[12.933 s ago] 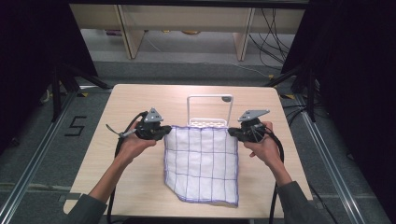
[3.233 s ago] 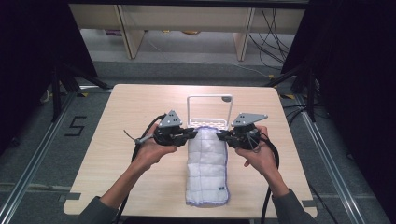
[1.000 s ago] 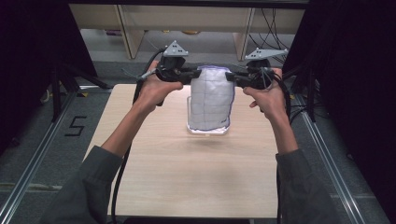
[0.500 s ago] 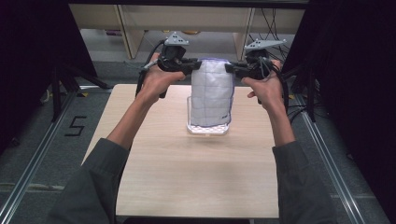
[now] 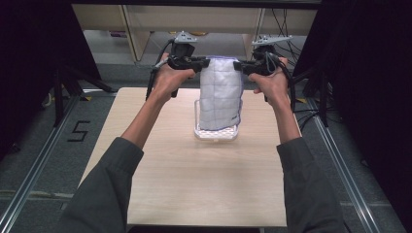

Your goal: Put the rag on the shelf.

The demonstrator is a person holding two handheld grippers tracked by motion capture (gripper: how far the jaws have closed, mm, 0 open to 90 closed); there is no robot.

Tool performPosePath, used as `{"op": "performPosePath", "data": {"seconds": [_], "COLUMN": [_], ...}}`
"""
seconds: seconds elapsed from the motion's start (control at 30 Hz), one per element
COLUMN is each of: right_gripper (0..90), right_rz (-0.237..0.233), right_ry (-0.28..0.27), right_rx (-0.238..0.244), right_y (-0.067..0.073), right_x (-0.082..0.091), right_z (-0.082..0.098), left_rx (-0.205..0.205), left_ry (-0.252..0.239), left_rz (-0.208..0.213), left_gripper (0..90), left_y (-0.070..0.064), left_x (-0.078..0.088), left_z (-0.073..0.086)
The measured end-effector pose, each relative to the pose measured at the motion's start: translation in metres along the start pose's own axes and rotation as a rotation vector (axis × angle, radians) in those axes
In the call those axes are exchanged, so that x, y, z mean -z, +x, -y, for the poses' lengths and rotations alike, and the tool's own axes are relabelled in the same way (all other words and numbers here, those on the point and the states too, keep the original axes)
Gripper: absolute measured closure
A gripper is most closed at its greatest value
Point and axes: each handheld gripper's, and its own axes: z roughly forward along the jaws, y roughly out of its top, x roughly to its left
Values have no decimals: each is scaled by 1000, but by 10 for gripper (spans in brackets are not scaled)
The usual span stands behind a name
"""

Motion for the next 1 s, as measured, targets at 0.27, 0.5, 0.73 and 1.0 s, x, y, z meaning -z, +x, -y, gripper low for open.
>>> {"op": "performPosePath", "data": {"seconds": [0.27,0.5,0.73,1.0], "right_gripper": [834,833,832,830], "right_rz": [11,17,11,26], "right_ry": [14,57,87,185], "right_rx": [-26,-66,-89,-134], "right_y": [-11,-19,-25,-30], "right_x": [-17,-32,-50,-75], "right_z": [-1,7,13,26], "left_rx": [38,69,111,165], "left_ry": [-21,-4,19,70], "left_rz": [-13,-6,-15,-58], "left_gripper": [810,804,804,808], "left_y": [13,16,25,38], "left_x": [-18,-34,-45,-64], "left_z": [8,19,27,53]}}
